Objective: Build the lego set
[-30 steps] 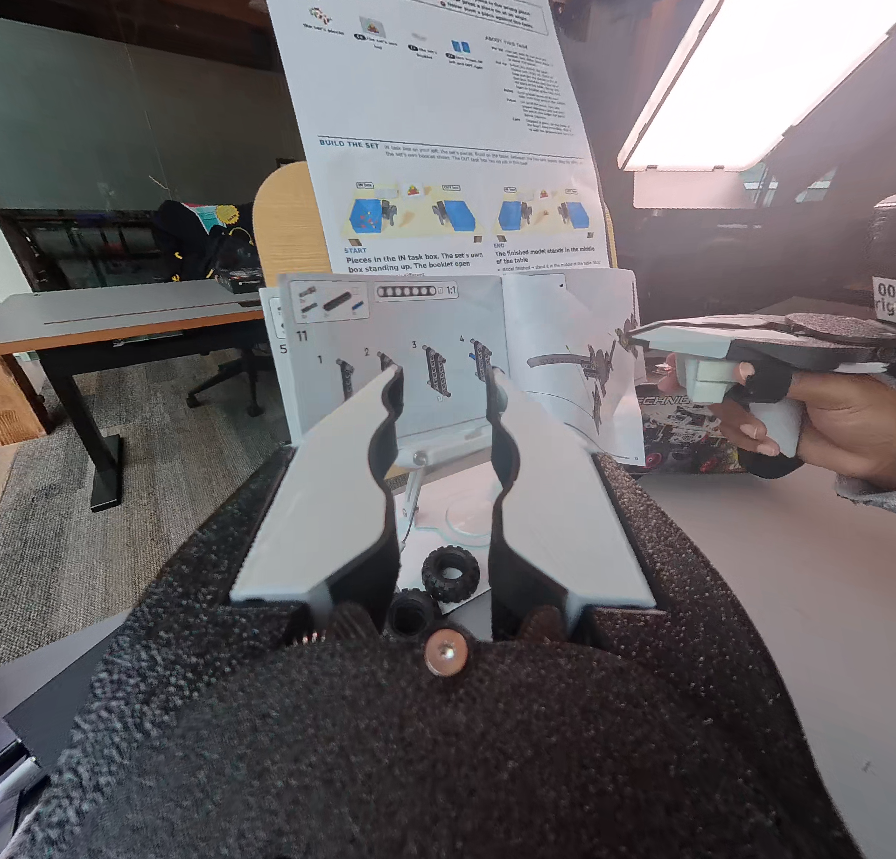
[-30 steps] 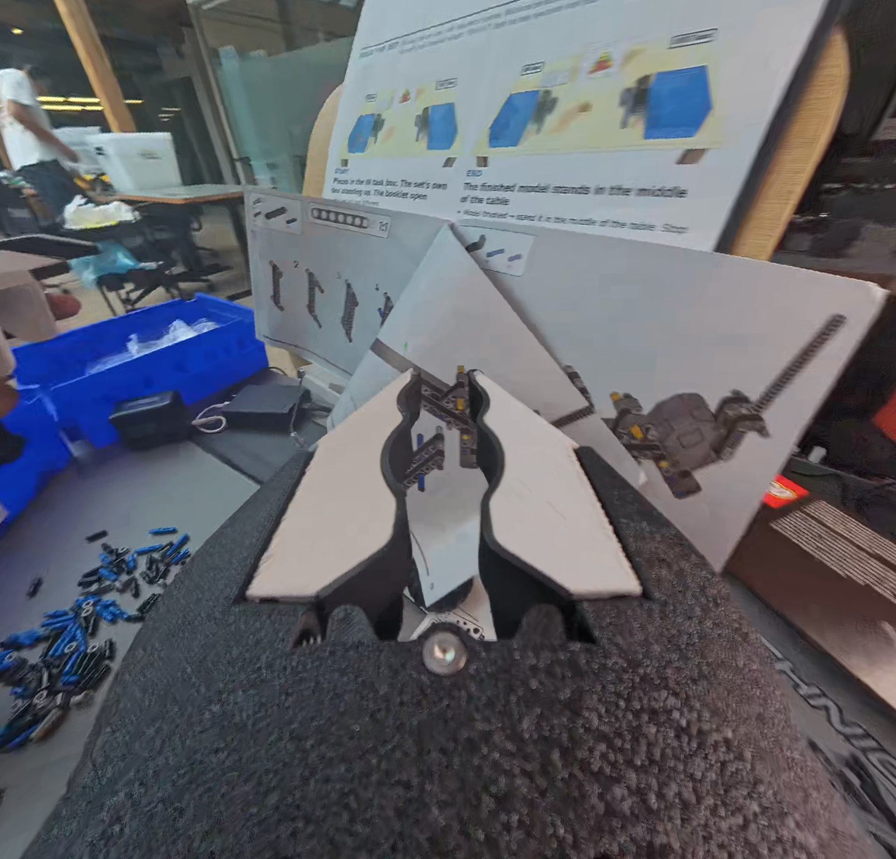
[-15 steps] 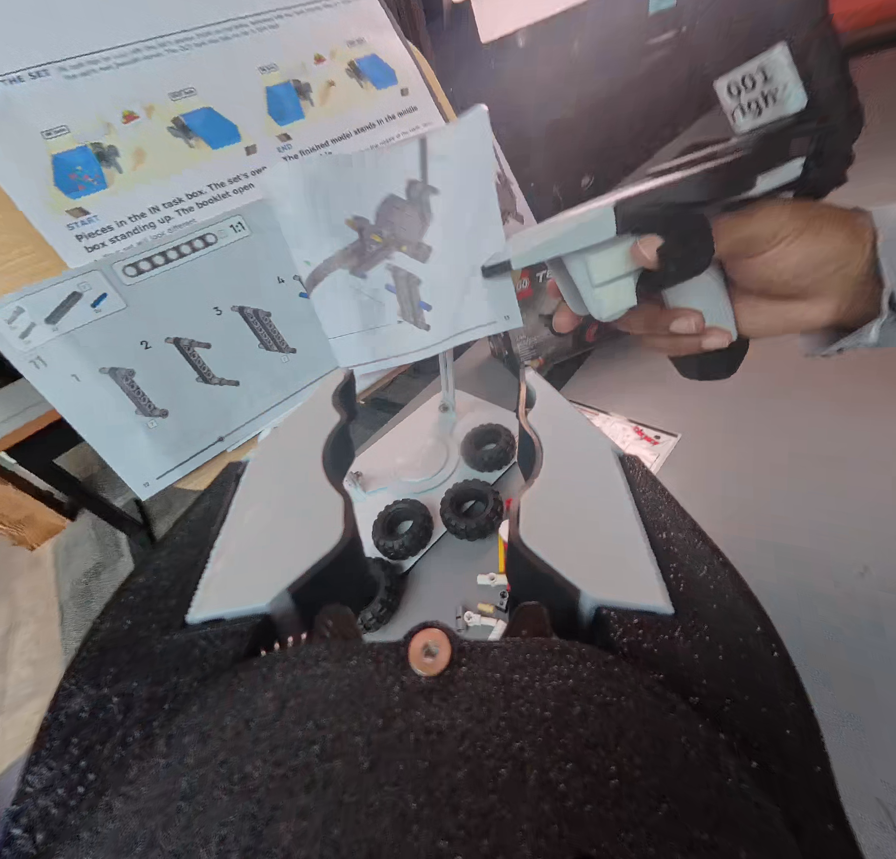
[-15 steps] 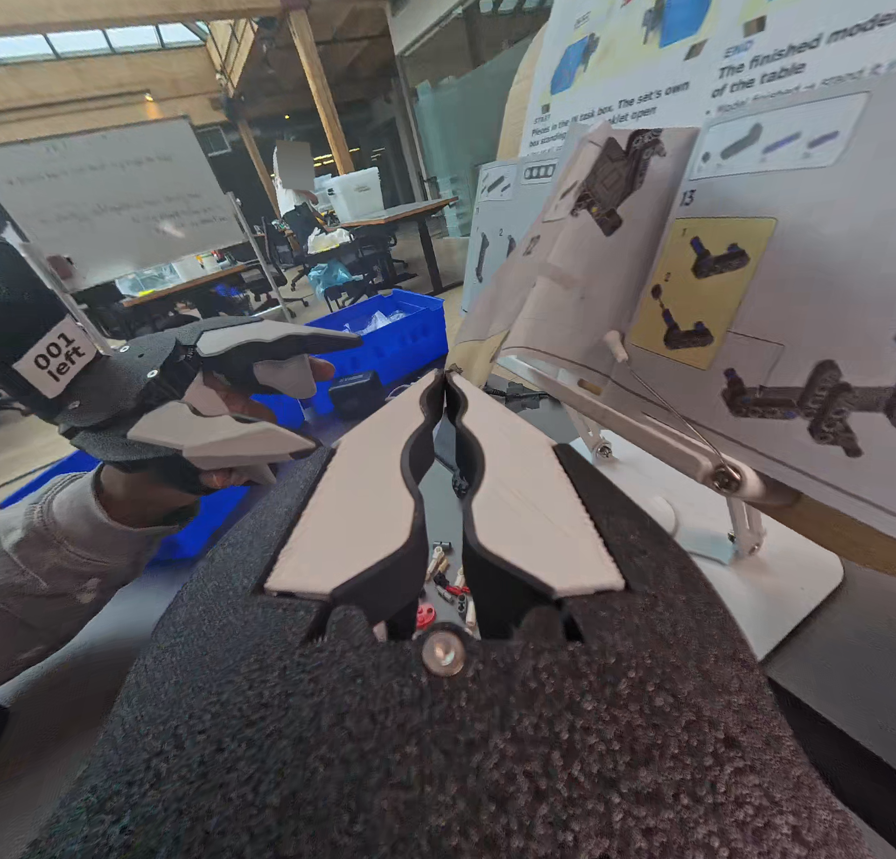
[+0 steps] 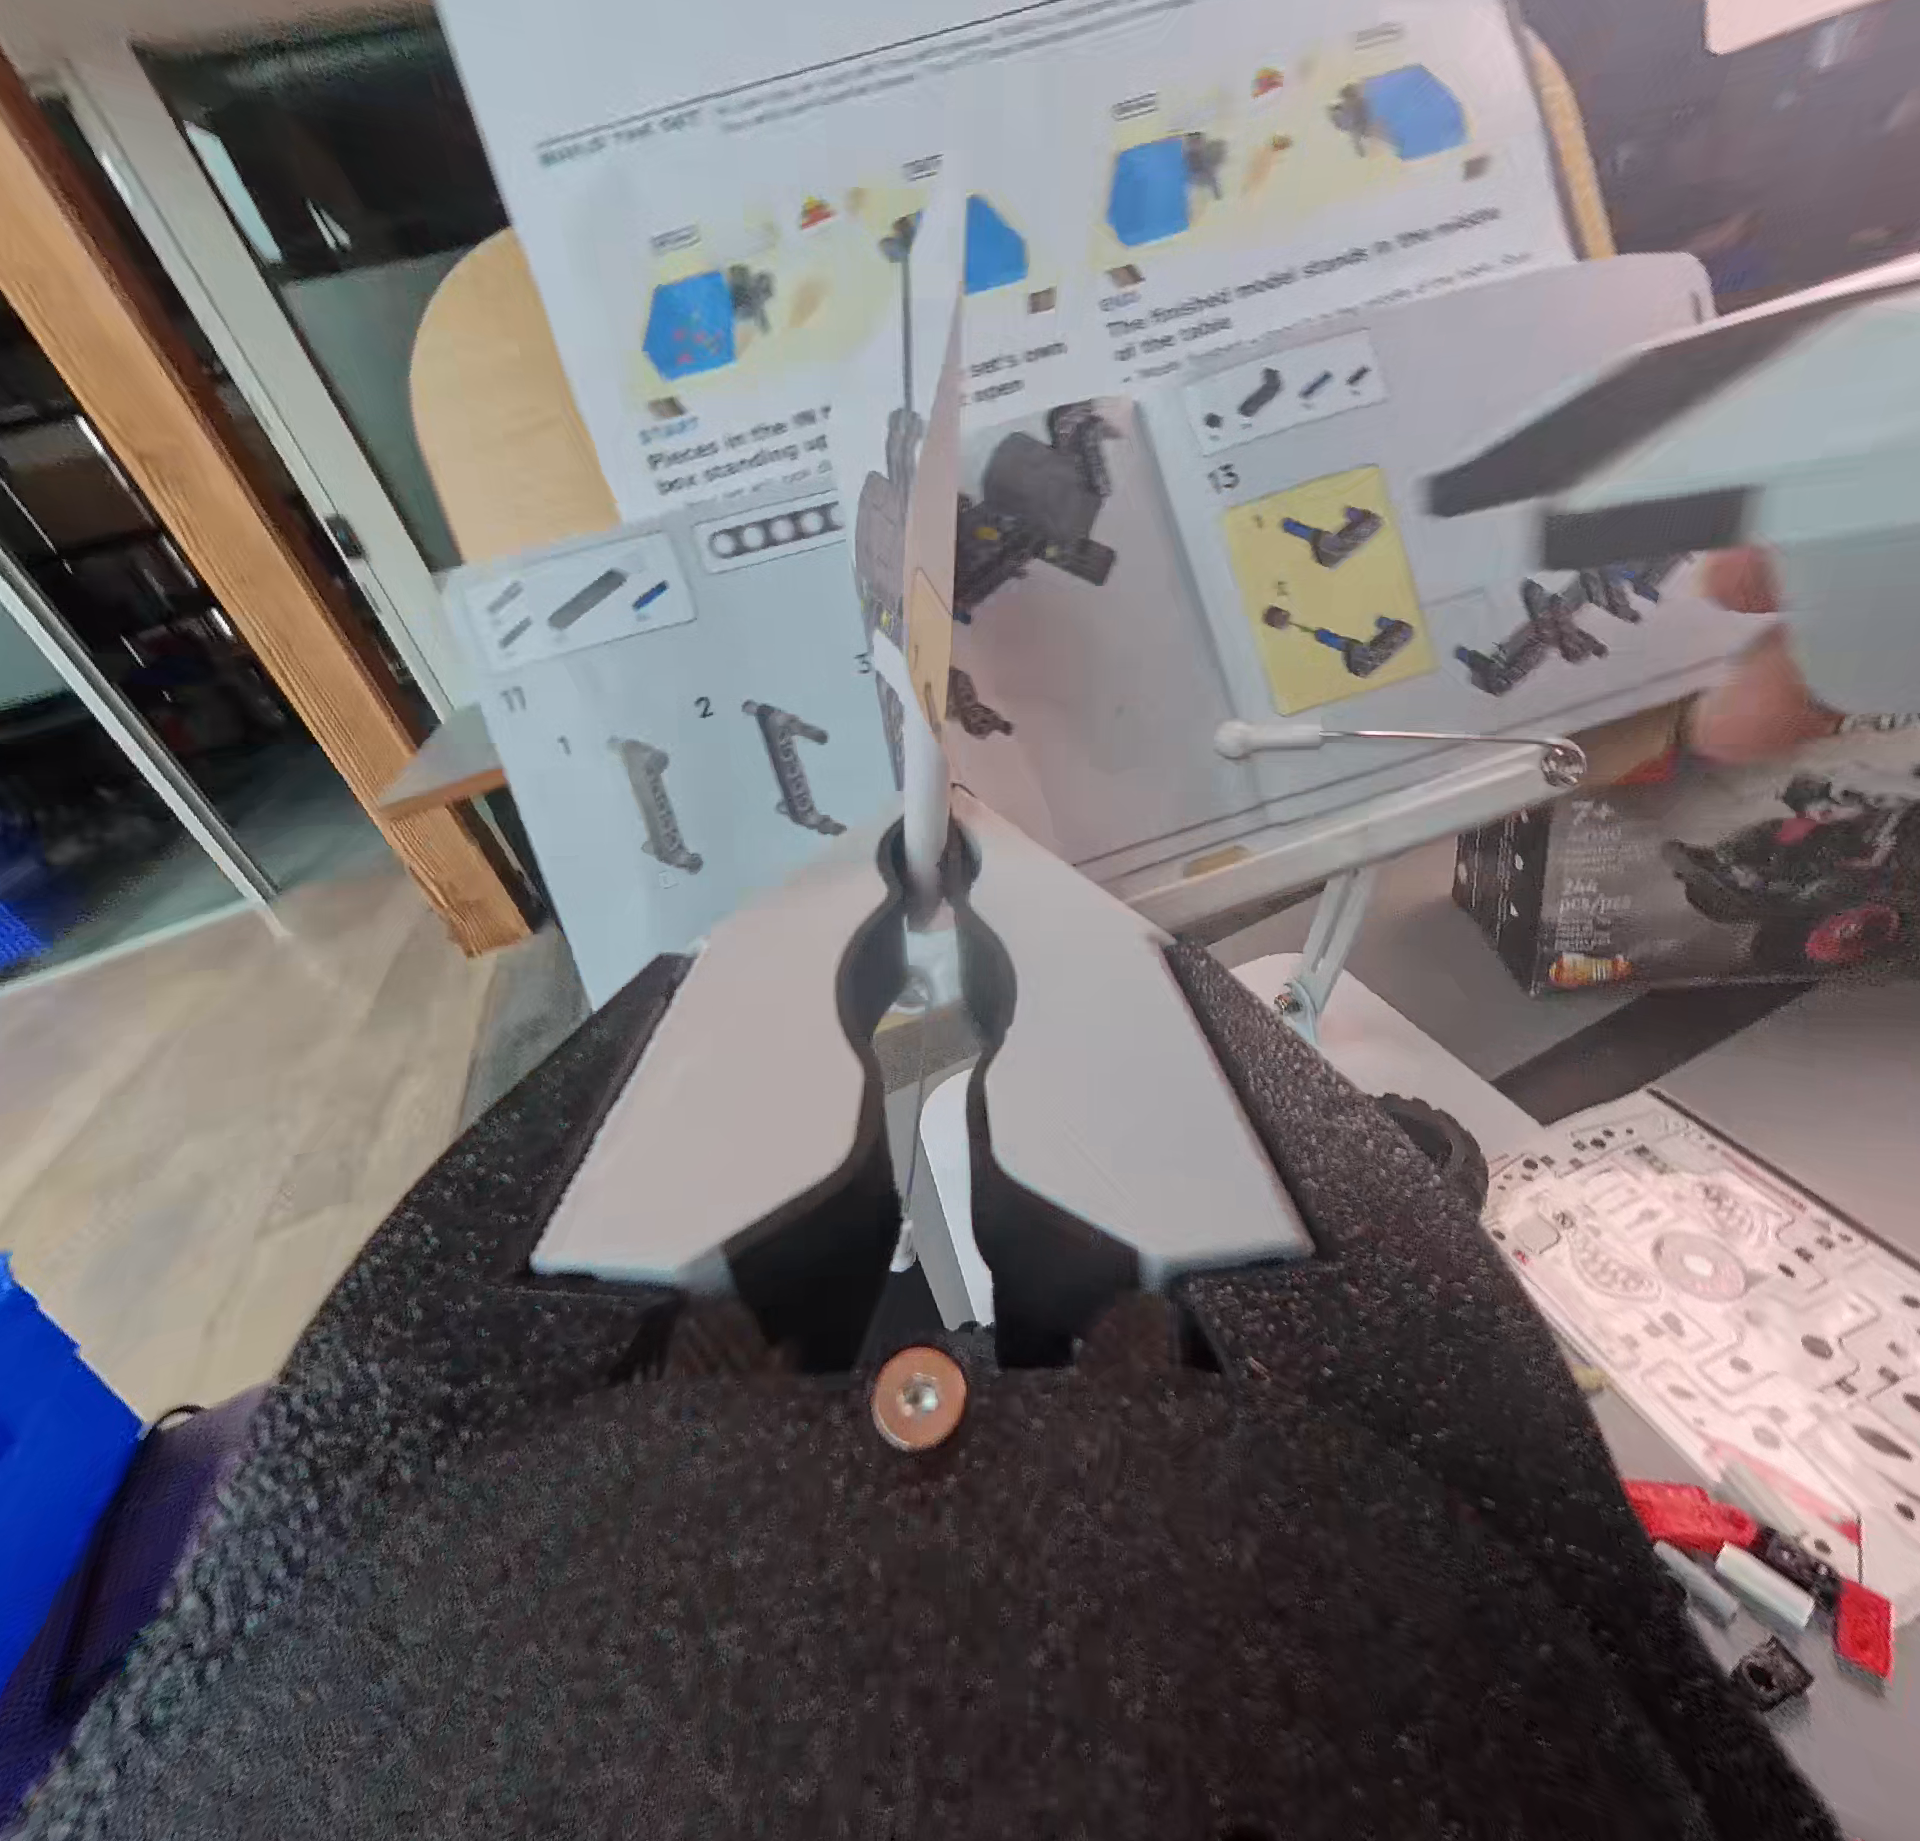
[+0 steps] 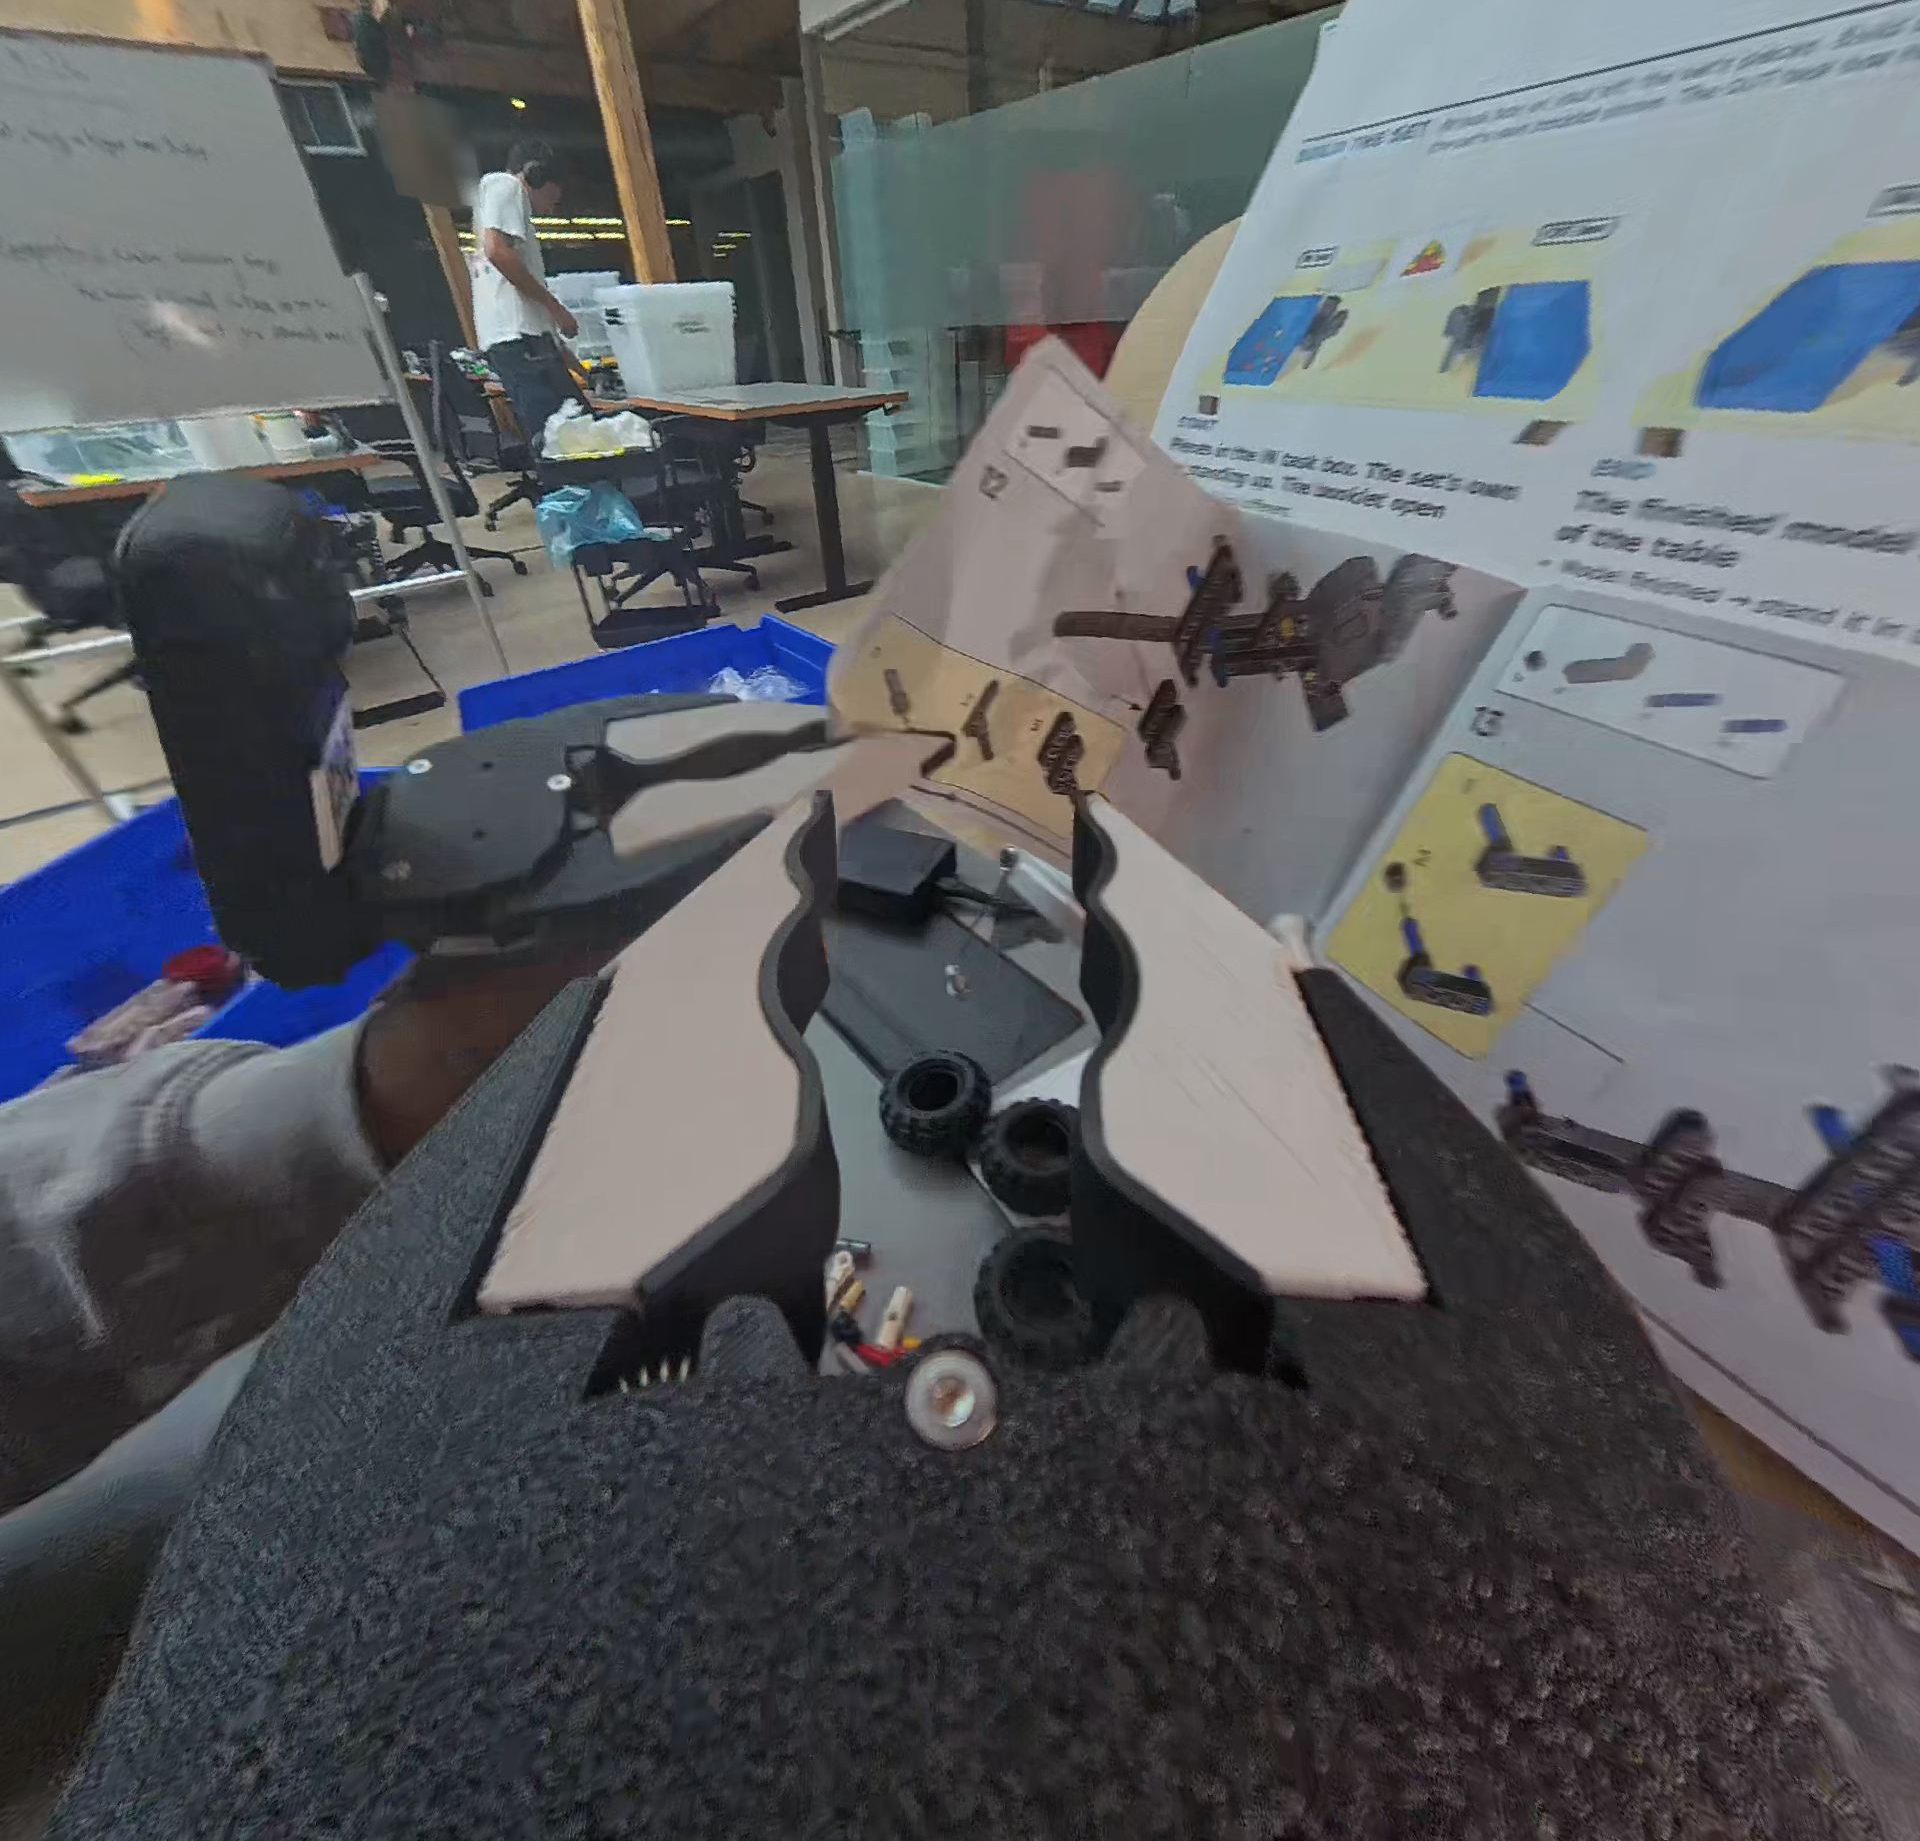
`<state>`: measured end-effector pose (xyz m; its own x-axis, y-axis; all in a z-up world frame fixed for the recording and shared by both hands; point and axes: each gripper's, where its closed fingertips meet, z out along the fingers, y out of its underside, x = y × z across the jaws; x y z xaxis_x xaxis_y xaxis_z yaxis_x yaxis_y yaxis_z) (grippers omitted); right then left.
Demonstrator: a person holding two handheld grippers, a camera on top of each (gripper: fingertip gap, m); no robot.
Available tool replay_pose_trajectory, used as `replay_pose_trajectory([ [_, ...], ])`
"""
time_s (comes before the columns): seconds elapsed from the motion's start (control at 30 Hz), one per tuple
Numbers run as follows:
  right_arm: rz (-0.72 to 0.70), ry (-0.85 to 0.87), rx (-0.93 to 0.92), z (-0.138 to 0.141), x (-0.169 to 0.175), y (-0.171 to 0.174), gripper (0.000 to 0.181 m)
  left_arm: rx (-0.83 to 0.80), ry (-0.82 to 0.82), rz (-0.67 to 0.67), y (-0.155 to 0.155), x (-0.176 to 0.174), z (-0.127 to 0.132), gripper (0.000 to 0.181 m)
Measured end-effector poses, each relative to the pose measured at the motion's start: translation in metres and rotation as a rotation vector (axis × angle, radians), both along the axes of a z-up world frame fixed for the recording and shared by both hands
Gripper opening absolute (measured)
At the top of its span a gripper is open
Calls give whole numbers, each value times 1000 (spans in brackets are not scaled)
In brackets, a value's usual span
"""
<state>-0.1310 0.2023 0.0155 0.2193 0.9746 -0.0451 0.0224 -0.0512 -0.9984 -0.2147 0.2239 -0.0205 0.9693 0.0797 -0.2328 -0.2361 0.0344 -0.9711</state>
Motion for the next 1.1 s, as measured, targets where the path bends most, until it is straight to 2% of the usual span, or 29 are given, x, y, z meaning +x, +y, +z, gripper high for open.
replay_pose_trajectory([
  [0.03,-98,-22,37,-3,16,19,45,-13,-98,13,5,-20,0,3],
  [0.1,-293,-90,40,-21,52,63,45,-40,-272,54,12,-64,-2,11],
  [0.17,-419,-146,-2,-44,83,99,46,-46,-434,116,9,-102,-2,25],
  [0.23,-517,-218,9,-67,105,126,46,30,-533,137,-6,-120,13,35],
  [0.27,-541,-241,30,-74,111,135,40,79,-558,139,-16,-123,22,38],
  [0.33,-594,-237,113,-72,119,145,24,158,-532,122,-32,-114,40,40],
  [0.43,-661,-290,220,-71,121,152,30,173,-379,7,-38,-67,51,32],
  [0.57,-707,-320,312,-69,121,154,32,17,-205,-215,-15,16,32,29],
  [0.7,-701,-319,320,-68,123,156,37,-90,-116,-287,20,58,4,29],
  [0.8,-690,-334,323,-66,124,161,42,-170,-96,-244,49,60,-19,29],
  [0.9,-655,-348,320,-66,123,167,43,-209,-103,-152,65,44,-35,30],
  [0.93,-641,-349,317,-66,122,169,44,-193,-114,-147,66,40,-34,24],
  [1.03,-621,-354,310,-66,122,176,46,-187,-131,-123,61,34,-33,24],
  [1.1,-622,-346,274,-67,122,182,48,-203,-82,-92,56,29,-35,22],
])
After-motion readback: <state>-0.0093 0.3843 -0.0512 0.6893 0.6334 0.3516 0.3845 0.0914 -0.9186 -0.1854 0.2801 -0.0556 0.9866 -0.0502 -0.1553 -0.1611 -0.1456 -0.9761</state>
